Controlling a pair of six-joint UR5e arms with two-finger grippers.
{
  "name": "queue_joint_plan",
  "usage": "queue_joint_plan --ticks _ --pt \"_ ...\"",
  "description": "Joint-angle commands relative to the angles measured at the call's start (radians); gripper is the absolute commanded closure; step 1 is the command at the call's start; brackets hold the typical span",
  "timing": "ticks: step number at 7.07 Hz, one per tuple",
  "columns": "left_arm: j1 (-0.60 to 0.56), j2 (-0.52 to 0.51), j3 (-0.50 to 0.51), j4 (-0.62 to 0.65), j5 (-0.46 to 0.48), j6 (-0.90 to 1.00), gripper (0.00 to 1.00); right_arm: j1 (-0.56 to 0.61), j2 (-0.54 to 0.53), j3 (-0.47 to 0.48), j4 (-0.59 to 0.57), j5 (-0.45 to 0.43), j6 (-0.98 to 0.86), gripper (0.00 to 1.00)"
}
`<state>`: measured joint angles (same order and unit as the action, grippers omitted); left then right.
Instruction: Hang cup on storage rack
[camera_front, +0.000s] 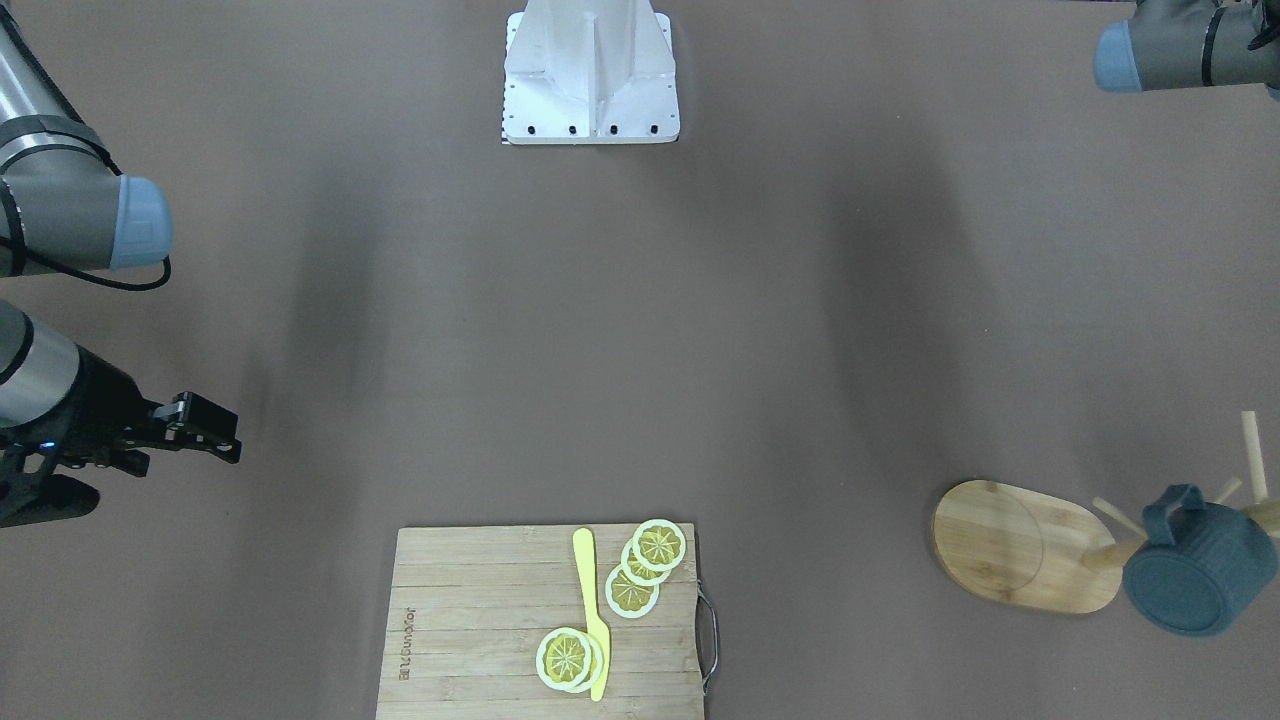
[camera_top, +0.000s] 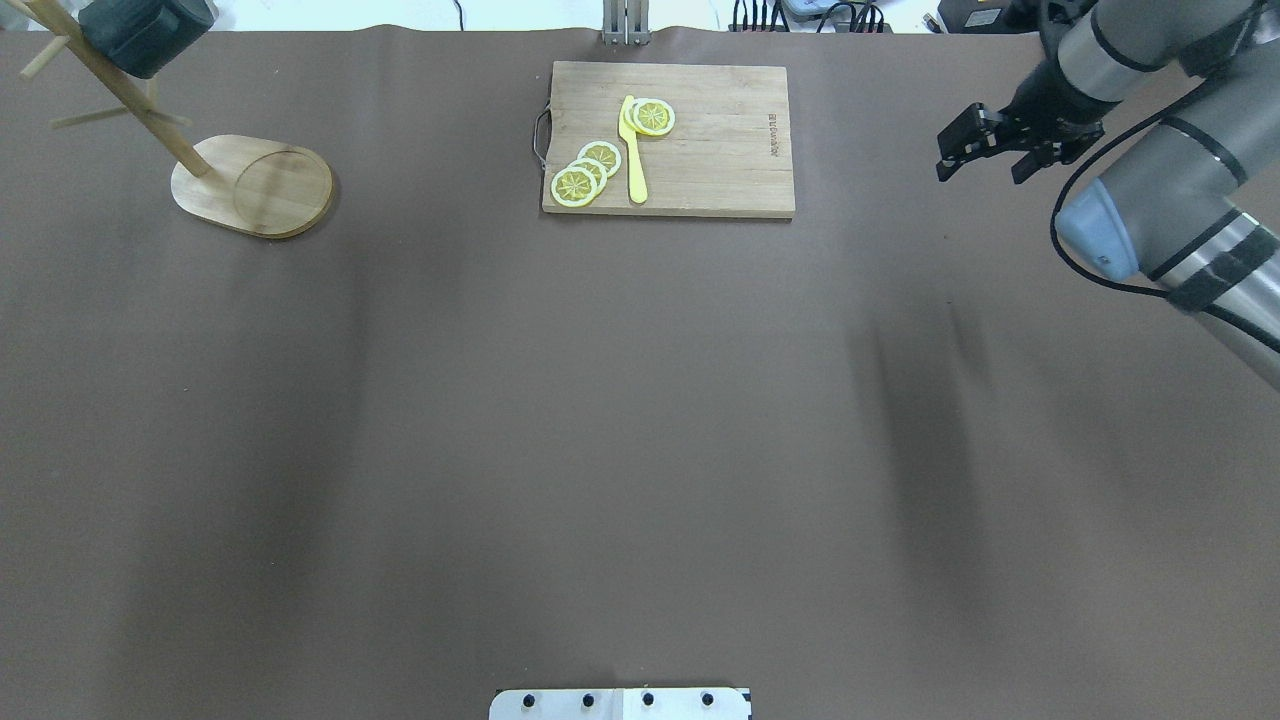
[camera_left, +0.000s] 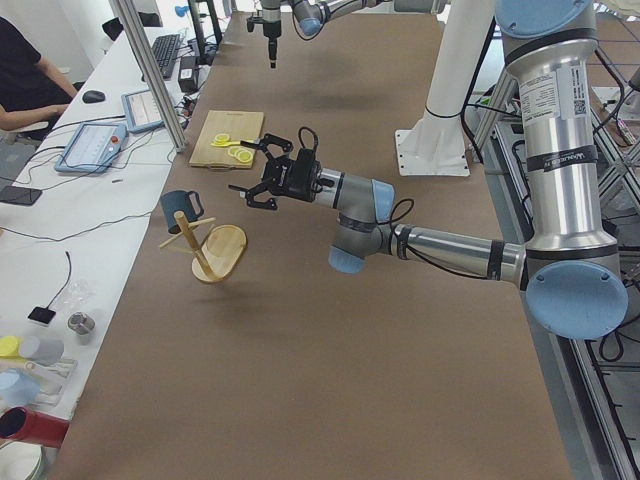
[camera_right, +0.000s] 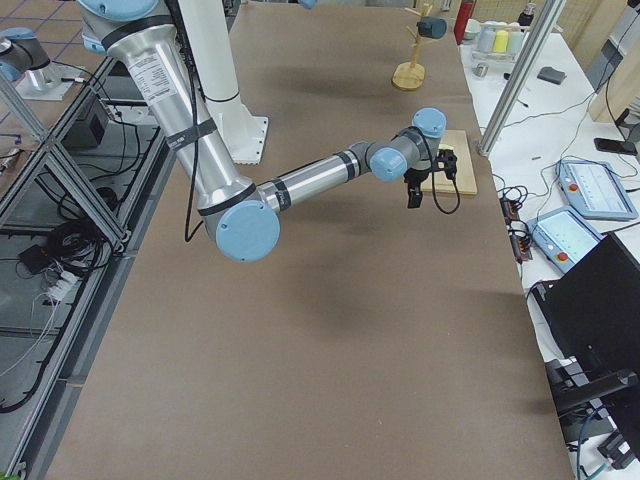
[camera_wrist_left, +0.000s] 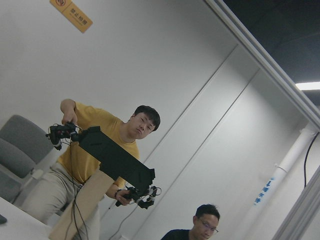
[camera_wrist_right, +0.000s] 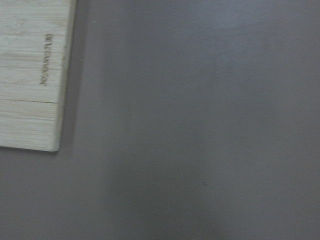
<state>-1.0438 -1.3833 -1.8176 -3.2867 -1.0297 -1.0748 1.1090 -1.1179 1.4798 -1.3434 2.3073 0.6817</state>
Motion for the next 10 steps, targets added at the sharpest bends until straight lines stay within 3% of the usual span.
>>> queue_joint_plan --ticks 1,2,4,5,7,8,9,10 --pt "-0.071 0.001 0.021 0.135 0.030 0.130 0.01 0.127 -0.130 0.004 -0.005 0.000 -0.142 0.00" --pt "-0.140 -0.015 0.024 0.301 0.026 0.236 0.01 0.209 -0.193 0.007 -0.010 0.013 -0.216 0.00" --pt "-0.247 -0.029 0.073 0.477 0.017 0.492 0.01 0.282 -0.293 0.007 -0.010 -0.011 -0.261 0.00" --pt "-0.268 -0.064 0.108 0.566 -0.037 0.553 0.01 0.310 -0.334 0.001 -0.010 -0.011 -0.345 0.00" --pt "-0.393 -0.120 0.147 0.773 -0.326 0.724 0.01 0.359 -0.384 0.004 -0.010 -0.011 -0.373 0.00" --pt "-0.422 -0.158 0.171 0.912 -0.410 0.786 0.01 0.383 -0.405 0.007 -0.010 -0.008 -0.376 0.00" --pt "-0.436 -0.189 0.184 1.044 -0.435 0.855 0.01 0.402 -0.410 0.013 -0.022 0.006 -0.376 0.00" --pt "-0.441 -0.203 0.188 1.153 -0.513 0.904 0.01 0.420 -0.408 0.042 -0.081 0.021 -0.379 0.00"
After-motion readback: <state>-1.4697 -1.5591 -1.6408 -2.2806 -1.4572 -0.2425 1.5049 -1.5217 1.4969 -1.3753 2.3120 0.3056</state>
